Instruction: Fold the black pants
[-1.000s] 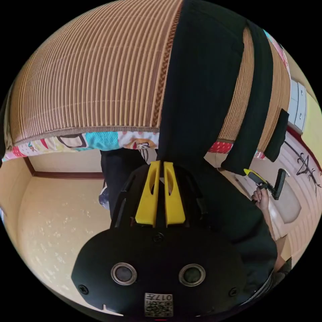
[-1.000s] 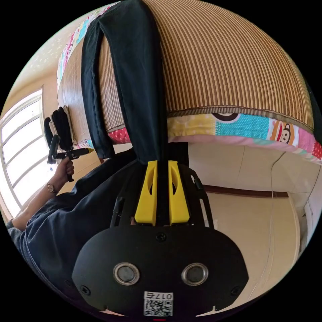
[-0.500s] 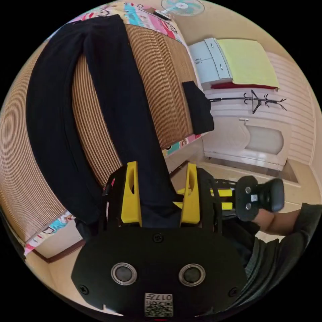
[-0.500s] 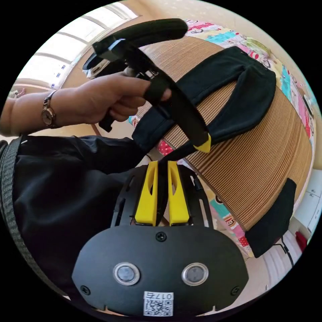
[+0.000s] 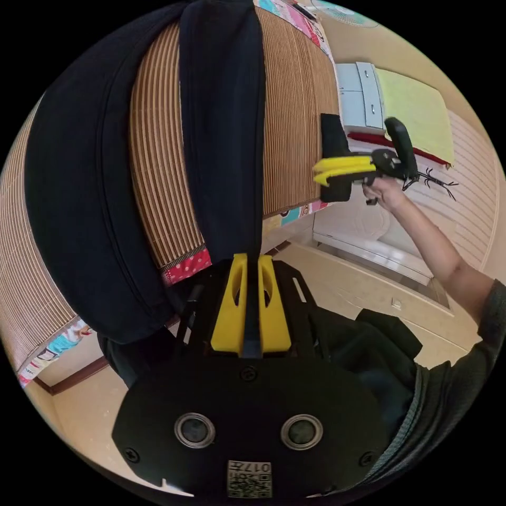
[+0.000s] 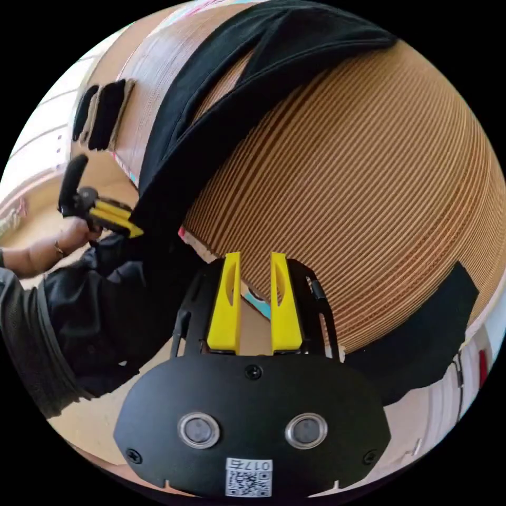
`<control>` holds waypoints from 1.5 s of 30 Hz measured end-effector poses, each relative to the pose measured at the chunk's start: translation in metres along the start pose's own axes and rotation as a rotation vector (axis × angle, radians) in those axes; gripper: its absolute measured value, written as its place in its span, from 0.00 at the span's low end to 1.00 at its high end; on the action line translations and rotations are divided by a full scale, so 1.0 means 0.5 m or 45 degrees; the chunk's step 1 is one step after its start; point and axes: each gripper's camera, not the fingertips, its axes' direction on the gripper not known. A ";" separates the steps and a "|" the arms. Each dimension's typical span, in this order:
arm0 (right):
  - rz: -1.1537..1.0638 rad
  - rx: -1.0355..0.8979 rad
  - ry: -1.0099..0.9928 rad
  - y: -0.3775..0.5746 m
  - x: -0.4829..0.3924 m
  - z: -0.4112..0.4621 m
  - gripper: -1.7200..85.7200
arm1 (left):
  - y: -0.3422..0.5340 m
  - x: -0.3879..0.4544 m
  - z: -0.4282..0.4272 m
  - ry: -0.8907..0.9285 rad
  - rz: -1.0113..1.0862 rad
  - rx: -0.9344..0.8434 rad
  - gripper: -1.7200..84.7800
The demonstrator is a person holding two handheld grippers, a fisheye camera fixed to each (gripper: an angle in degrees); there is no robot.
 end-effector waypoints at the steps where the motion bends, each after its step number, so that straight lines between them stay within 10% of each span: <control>1: 0.159 0.156 -0.223 -0.037 0.101 -0.046 0.13 | 0.008 -0.012 -0.005 0.018 -0.005 0.007 0.06; 5: 0.523 0.838 -0.771 -0.153 0.375 -0.164 0.16 | 0.026 -0.047 -0.011 0.092 -0.035 0.022 0.06; 16: 0.736 1.287 -0.855 -0.450 0.447 -0.242 0.14 | 0.094 -0.090 -0.027 0.235 -0.091 0.124 0.06; 24: 0.744 1.134 -0.361 -0.550 0.274 -0.362 0.05 | 0.180 -0.103 -0.066 0.424 0.033 0.228 0.06; 29: 0.400 1.112 0.462 -0.624 -0.054 -0.467 0.04 | 0.266 -0.102 -0.137 0.409 0.011 0.358 0.06; 45: 0.321 0.854 0.520 -1.052 -0.353 -0.275 0.05 | 0.409 -0.190 -0.188 0.379 -0.355 0.549 0.06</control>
